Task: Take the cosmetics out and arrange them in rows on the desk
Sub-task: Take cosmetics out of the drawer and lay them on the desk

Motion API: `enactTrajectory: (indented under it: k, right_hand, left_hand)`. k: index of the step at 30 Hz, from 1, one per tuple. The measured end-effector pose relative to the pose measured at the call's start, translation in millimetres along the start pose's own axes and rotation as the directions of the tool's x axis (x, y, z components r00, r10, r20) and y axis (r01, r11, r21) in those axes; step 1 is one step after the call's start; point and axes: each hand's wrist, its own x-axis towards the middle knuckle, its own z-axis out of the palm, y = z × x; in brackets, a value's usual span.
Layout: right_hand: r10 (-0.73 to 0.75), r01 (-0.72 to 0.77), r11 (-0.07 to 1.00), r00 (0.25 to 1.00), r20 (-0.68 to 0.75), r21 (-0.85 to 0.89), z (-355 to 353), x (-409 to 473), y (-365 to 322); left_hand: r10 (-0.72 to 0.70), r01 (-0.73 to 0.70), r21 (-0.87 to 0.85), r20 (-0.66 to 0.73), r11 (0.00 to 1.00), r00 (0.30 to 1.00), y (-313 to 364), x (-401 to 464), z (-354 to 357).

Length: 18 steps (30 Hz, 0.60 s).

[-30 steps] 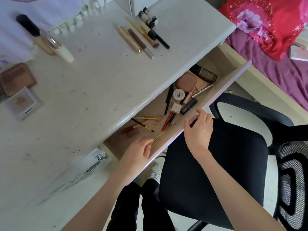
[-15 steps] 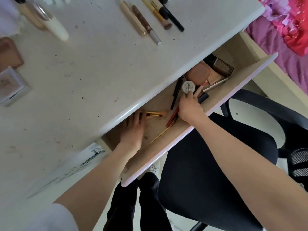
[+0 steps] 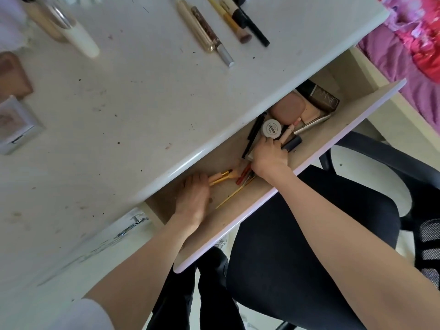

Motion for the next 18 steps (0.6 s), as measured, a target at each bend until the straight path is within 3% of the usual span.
enactTrajectory:
  k: [3,6,11,15,18]
  right_hand:
    - [-0.021,0.022,0.999,1.000,-0.021,0.050,-4.8,-9.0,2.3]
    - [-0.033,0.045,0.989,0.996,-0.086,0.139,-14.0,-25.1,6.3]
    - [0.037,0.076,0.885,0.972,-0.231,0.460,-28.9,-54.1,23.4]
    - [0.132,0.134,0.696,0.942,-0.310,0.705,-54.3,-66.0,27.6]
    - [0.110,0.217,0.659,0.920,-0.377,0.720,-78.4,-54.6,18.8]
  left_hand:
    - [0.059,-0.059,-0.041,0.003,0.997,0.998,1.6,-5.3,-9.1]
    - [0.124,-0.113,-0.196,0.042,0.974,0.991,2.1,-14.9,-22.4]
    - [0.200,-0.196,-0.364,-0.028,0.910,0.979,5.0,-33.8,-59.2]
    - [0.080,-0.121,-0.607,-0.093,0.785,0.992,12.5,-37.0,-96.6]
    - [-0.126,-0.011,-0.776,-0.117,0.631,0.985,8.8,-17.8,-129.9]
